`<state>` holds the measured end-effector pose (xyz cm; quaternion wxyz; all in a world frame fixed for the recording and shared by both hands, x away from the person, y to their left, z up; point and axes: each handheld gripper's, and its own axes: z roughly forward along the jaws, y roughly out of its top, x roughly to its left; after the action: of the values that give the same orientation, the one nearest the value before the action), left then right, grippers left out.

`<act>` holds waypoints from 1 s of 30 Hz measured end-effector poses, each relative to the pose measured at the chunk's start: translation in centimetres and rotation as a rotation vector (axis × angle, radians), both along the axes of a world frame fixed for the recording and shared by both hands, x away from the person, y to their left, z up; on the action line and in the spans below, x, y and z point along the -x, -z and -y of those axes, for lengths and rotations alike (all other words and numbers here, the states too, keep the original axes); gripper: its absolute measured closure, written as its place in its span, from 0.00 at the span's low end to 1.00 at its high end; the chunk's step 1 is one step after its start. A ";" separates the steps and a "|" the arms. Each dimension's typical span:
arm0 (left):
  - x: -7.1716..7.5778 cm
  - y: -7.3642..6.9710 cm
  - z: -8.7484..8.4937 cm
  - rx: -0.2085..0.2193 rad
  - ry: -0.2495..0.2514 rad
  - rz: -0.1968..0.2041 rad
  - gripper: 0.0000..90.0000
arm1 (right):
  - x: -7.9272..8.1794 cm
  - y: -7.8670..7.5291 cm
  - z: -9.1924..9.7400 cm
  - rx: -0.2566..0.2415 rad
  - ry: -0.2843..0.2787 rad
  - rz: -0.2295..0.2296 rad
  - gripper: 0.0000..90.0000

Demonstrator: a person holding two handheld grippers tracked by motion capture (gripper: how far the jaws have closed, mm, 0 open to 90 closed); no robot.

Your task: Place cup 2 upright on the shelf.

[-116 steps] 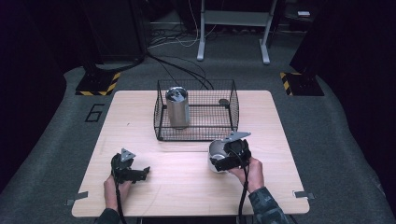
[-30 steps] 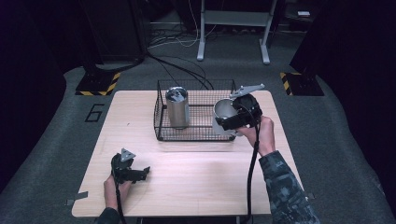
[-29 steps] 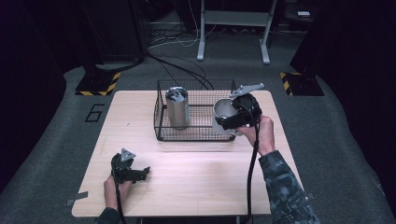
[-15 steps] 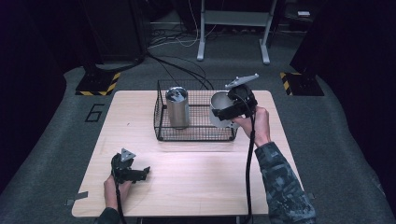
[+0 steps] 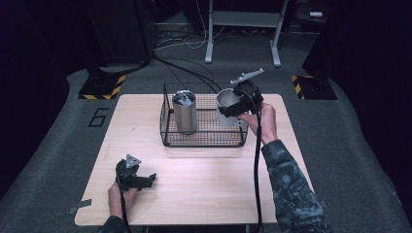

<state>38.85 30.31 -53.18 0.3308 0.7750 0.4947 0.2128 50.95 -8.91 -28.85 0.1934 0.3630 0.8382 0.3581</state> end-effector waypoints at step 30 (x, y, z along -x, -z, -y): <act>0.0 0.0 -0.1 -0.009 0.009 -0.005 0.00 | -6.4 3.3 -0.7 0.041 0.083 -0.083 0.06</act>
<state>38.85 30.38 -53.13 0.3271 0.7791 0.4911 0.2117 57.34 -8.25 -32.17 0.1807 0.4080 0.8367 0.3174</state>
